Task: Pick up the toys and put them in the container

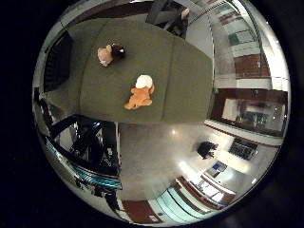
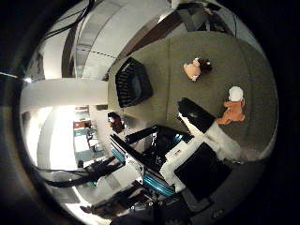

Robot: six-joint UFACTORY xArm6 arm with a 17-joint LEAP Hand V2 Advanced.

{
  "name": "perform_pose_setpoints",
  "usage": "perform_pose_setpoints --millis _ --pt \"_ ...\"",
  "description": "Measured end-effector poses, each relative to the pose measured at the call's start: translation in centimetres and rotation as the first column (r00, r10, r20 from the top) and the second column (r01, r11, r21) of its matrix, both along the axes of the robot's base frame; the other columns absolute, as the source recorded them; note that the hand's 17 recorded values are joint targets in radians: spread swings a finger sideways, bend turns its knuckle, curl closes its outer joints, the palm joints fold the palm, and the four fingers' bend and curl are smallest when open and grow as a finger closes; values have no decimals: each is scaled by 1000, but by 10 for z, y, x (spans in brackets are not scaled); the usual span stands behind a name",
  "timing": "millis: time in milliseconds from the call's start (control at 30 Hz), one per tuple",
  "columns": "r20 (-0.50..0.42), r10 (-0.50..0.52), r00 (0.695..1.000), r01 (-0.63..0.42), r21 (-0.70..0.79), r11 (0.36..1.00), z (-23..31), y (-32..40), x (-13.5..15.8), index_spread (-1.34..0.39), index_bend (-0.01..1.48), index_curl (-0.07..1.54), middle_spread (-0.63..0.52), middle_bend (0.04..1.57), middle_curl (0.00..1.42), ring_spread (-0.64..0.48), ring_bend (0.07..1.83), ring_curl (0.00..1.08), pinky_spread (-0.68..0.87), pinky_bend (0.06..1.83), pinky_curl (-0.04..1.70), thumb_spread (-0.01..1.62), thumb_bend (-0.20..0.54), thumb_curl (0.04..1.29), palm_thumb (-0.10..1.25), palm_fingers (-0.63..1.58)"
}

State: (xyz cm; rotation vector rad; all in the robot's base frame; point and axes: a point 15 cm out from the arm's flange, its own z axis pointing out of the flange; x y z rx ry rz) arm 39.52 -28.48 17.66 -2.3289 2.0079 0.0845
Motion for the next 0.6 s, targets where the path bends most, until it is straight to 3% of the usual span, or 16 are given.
perform_pose_setpoints --millis 233,600 --pt "-1 23 1000 -23 0 1000 -2 8 6 -365 175 350 -30 182 321 116 256 265 372 506 34 1100 -21 414 788 259" --pt "13 118 993 -117 -13 993 -18 34 45 -373 177 330 -39 184 304 124 283 265 351 566 50 1093 -24 375 680 185"
